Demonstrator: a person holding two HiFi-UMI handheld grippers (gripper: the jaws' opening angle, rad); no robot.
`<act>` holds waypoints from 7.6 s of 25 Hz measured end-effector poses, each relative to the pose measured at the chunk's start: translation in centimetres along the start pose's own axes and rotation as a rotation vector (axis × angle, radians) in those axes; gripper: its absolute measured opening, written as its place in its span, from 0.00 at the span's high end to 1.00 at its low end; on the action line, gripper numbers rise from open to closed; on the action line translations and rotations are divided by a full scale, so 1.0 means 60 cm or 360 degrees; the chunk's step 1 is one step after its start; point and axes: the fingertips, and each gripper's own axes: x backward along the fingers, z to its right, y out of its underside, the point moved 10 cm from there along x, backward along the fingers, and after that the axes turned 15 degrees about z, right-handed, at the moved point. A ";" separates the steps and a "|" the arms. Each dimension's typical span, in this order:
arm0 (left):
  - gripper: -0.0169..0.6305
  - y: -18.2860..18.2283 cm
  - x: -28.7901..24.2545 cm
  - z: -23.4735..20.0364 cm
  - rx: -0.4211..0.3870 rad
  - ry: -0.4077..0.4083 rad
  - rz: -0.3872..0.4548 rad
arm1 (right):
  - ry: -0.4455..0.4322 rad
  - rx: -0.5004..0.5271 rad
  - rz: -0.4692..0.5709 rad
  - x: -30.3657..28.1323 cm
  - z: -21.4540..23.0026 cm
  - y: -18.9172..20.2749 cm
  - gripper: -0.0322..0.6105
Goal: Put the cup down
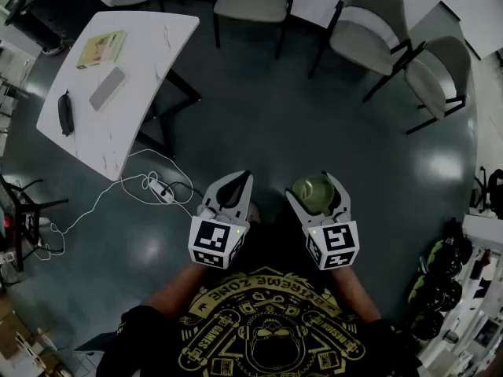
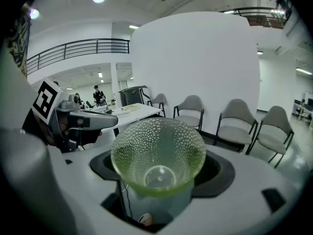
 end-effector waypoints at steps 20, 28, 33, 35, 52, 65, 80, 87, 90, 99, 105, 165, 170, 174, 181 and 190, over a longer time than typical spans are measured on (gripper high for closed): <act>0.96 -0.016 0.000 -0.028 0.0036 -0.0087 0.0063 | -0.0049 0.0016 0.0016 -0.045 -0.004 -0.035 0.34; 0.96 -0.030 0.029 -0.055 0.0039 -0.0193 0.0132 | -0.0139 0.0076 0.0042 -0.077 -0.029 -0.060 0.34; 0.96 -0.035 0.053 -0.069 0.0038 -0.0267 0.0153 | -0.0199 0.0103 0.0053 -0.092 -0.046 -0.073 0.34; 0.96 -0.034 0.064 -0.071 0.0042 -0.0303 0.0165 | -0.0231 0.0116 0.0055 -0.095 -0.053 -0.076 0.34; 0.96 -0.033 0.066 -0.095 0.0075 -0.0684 0.0232 | -0.0647 0.0212 0.0044 -0.195 -0.055 -0.099 0.34; 0.96 -0.051 -0.075 -0.126 0.0116 -0.0850 0.0230 | -0.0867 0.0253 0.0015 -0.335 0.033 -0.145 0.34; 0.96 -0.076 -0.137 -0.143 0.0071 -0.1210 0.0142 | -0.1228 0.0205 -0.0028 -0.474 0.070 -0.150 0.33; 0.96 -0.083 -0.109 -0.155 0.0083 -0.1356 0.0160 | -0.1327 0.0197 -0.0052 -0.504 0.038 -0.152 0.34; 0.96 -0.084 -0.096 -0.171 0.0105 -0.1394 0.0186 | -0.1356 0.0215 -0.0069 -0.515 0.018 -0.153 0.33; 0.96 -0.093 -0.066 -0.265 0.0165 -0.1337 0.0247 | -0.1287 0.0280 -0.0097 -0.547 -0.050 -0.170 0.33; 0.96 -0.105 -0.023 -0.338 0.0159 -0.1314 0.0290 | -0.1279 0.0338 -0.0081 -0.576 -0.129 -0.186 0.33; 0.96 -0.129 0.175 -0.746 0.0367 -0.2131 0.0252 | -0.2135 0.0686 -0.0178 -1.058 -0.701 -0.164 0.33; 0.96 -0.121 0.184 -0.739 0.0404 -0.2223 0.0216 | -0.2188 0.0717 -0.0193 -1.075 -0.722 -0.140 0.33; 0.96 -0.118 0.194 -0.730 0.0435 -0.2296 0.0192 | -0.2241 0.0758 -0.0188 -1.085 -0.738 -0.122 0.33; 0.96 -0.119 0.202 -0.725 0.0445 -0.2343 0.0172 | -0.2271 0.0788 -0.0196 -1.095 -0.753 -0.099 0.33; 0.96 -0.106 0.200 -0.736 0.0499 -0.2335 0.0177 | -0.2271 0.0808 -0.0194 -1.105 -0.757 -0.080 0.33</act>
